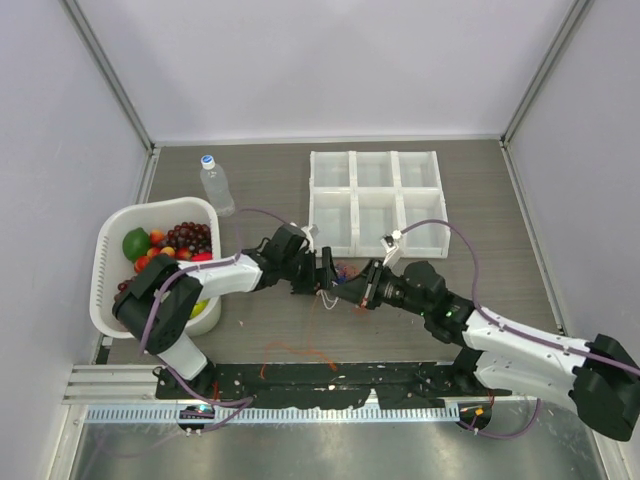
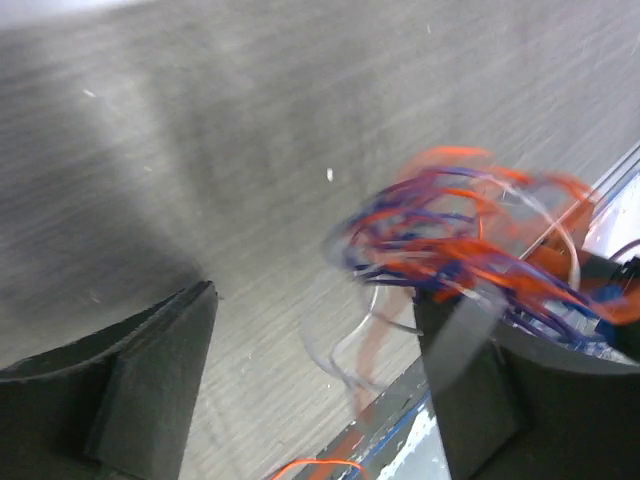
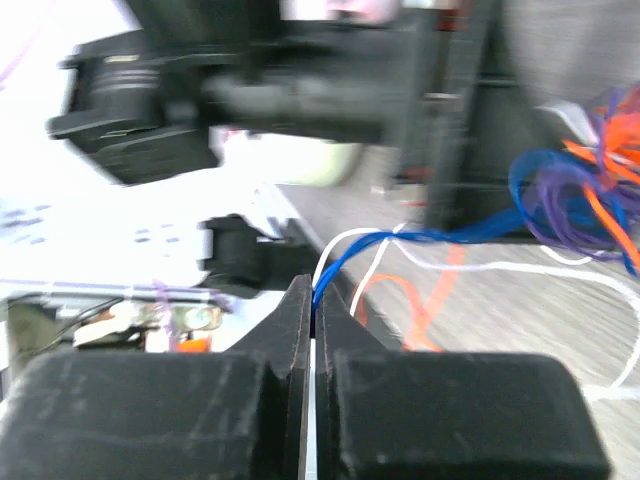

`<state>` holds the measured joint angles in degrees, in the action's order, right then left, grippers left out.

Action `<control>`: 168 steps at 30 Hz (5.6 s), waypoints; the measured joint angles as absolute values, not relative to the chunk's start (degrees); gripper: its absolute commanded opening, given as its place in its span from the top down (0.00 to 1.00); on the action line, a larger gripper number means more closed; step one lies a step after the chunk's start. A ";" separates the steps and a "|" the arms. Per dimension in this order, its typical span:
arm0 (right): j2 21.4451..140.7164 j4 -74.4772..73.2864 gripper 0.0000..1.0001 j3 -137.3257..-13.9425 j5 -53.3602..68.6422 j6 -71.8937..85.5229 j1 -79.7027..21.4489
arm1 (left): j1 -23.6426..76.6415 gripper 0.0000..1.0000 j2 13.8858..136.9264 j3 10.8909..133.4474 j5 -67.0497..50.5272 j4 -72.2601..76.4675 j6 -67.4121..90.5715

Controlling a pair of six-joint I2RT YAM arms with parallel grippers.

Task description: Untangle the cables

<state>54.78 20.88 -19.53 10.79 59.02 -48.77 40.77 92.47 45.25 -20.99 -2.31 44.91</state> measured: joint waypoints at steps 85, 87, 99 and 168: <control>44.80 -2.63 0.94 -46.57 20.69 47.94 -52.27 | 47.13 1.00 75.70 31.94 8.51 9.04 42.83; 43.92 -6.44 0.94 -46.59 17.93 46.35 -52.29 | 47.11 1.00 70.15 30.30 10.63 5.96 42.26; 53.39 -16.32 0.75 -34.83 0.69 41.80 -52.38 | 46.81 1.00 44.73 29.76 27.11 -10.20 38.54; 49.08 -30.83 0.99 -62.94 -40.86 28.67 -67.96 | 46.76 1.00 46.63 31.46 23.55 -13.98 36.03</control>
<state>49.08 -30.83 -62.94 -40.86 28.67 -67.96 46.76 46.63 31.46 23.55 -13.98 36.03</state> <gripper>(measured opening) 0.030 0.026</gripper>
